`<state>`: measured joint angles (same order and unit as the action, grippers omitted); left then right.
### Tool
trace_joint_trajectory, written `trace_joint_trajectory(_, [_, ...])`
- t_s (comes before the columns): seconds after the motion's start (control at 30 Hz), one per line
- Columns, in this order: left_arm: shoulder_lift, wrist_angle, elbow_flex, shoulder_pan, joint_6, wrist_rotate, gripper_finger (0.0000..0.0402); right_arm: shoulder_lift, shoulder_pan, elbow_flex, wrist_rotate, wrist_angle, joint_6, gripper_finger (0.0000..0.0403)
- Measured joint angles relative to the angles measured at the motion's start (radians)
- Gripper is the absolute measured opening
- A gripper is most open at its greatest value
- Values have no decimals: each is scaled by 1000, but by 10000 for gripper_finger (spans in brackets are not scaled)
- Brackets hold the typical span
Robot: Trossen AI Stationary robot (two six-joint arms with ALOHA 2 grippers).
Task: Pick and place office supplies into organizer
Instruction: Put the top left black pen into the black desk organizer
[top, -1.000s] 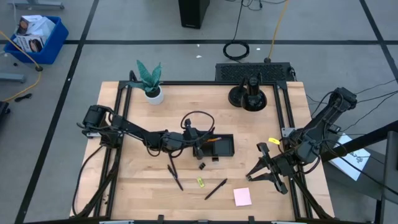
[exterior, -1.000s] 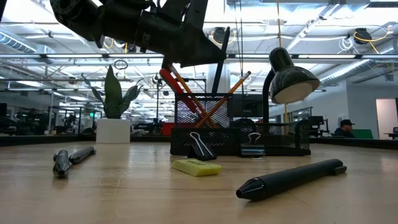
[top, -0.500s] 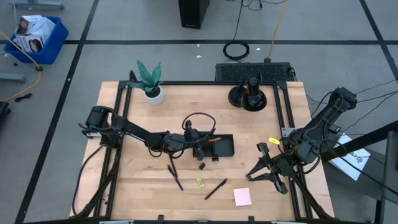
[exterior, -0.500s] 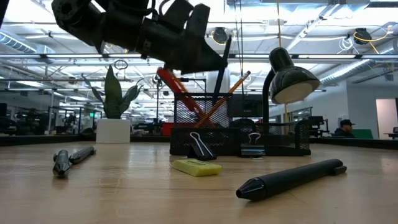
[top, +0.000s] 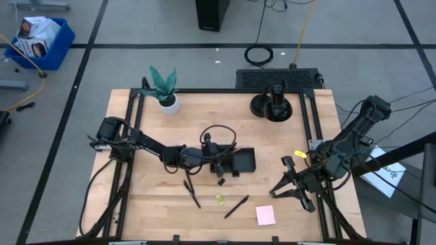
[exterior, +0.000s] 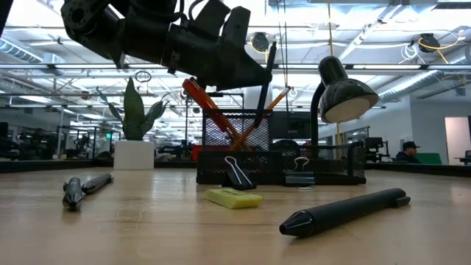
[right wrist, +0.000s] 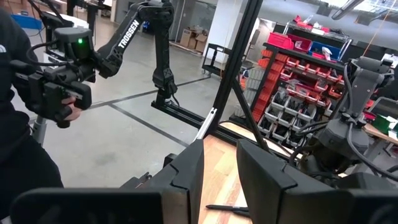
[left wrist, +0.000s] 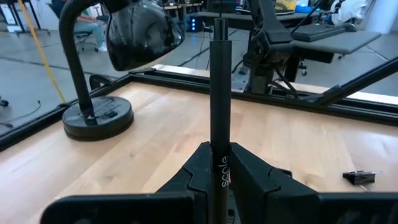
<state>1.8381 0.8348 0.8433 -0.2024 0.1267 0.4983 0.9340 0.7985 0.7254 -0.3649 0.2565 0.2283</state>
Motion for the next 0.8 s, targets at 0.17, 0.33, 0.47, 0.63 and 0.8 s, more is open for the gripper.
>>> trace_joint_trajectory(0.17, [0, 2, 15, -1, -24, -3, 44, 0, 0, 0, 0, 0, 0, 89])
trace_joint_trajectory(0.33, [0, -22, 45, -1, -64, -48, 44, 0, 0, 0, 0, -1, 0, 89])
trace_joint_trajectory(0.47, [0, -182, 104, -2, -67, -56, 44, 0, 0, 0, 0, -11, -5, 89])
trace_joint_trajectory(0.63, [0, -383, 201, -2, -54, -55, 44, 0, 0, 0, 0, -30, -8, 89])
trace_joint_trajectory(0.8, [0, -484, 256, -1, -62, -49, 44, 0, 0, 0, 0, -30, -8, 89])
